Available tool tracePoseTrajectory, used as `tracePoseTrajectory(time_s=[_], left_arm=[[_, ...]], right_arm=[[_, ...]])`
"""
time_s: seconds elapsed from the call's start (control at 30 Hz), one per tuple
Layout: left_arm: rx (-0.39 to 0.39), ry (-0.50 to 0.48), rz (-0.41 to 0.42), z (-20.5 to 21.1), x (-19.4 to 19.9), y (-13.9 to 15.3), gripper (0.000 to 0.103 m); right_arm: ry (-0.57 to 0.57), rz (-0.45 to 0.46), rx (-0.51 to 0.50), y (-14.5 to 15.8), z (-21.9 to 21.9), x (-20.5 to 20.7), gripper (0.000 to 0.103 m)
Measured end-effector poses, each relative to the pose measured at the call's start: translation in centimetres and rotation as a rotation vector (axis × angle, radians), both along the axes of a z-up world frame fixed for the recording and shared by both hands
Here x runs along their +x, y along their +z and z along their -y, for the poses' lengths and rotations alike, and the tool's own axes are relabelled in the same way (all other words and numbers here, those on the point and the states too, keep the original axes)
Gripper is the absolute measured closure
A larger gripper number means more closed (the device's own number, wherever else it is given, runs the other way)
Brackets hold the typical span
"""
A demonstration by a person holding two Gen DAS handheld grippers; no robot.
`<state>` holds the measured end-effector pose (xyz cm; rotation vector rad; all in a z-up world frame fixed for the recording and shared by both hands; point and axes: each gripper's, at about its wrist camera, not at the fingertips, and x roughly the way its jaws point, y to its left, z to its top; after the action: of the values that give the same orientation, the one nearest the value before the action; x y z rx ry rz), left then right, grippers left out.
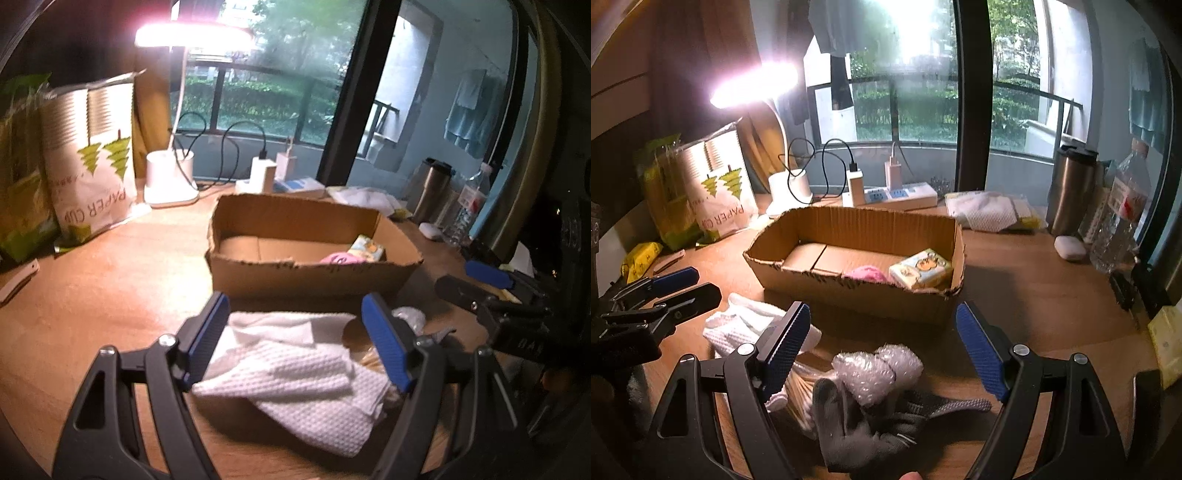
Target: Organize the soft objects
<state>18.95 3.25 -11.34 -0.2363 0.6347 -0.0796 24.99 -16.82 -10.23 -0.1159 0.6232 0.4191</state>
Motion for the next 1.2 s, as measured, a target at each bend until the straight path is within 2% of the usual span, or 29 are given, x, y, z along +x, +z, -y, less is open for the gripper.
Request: tracePoseTrajectory(time_s=[0.43,0.7,0.87,1.03,1.1,1.2], left_arm=[[0.004,0.025,-0.077,-1.1,1.3,-2.9,0.027],[0.011,0.039,-0.153,-1.7,3.0,-5.1,0.027],[0.012,0.045,-0.159,-1.8,3.2,-5.7,0.027],[0.006,0.01,-0.165,-1.6,3.6,-6.0,0.028],[0.008,-0.005,-0.169,-1.3,3.7,-6.0,0.044],[0.023,-0.025,-0.174,-0.9,3.7,-6.2,0.055]], right_arm=[[0.002,-0.053,-0.009,-2.1,-0.5,1.2,0.019],[0.001,-0.097,-0.012,-3.7,-0.7,2.3,0.019],[0.003,-0.133,-0.015,-4.8,-0.9,3.1,0.019],[0.008,-0.154,-0.02,-5.4,-1.0,3.3,0.019],[0.01,-0.159,-0.02,-5.6,-1.1,3.4,0.019],[0.013,-0.169,-0.021,-5.9,-1.1,3.4,0.019]])
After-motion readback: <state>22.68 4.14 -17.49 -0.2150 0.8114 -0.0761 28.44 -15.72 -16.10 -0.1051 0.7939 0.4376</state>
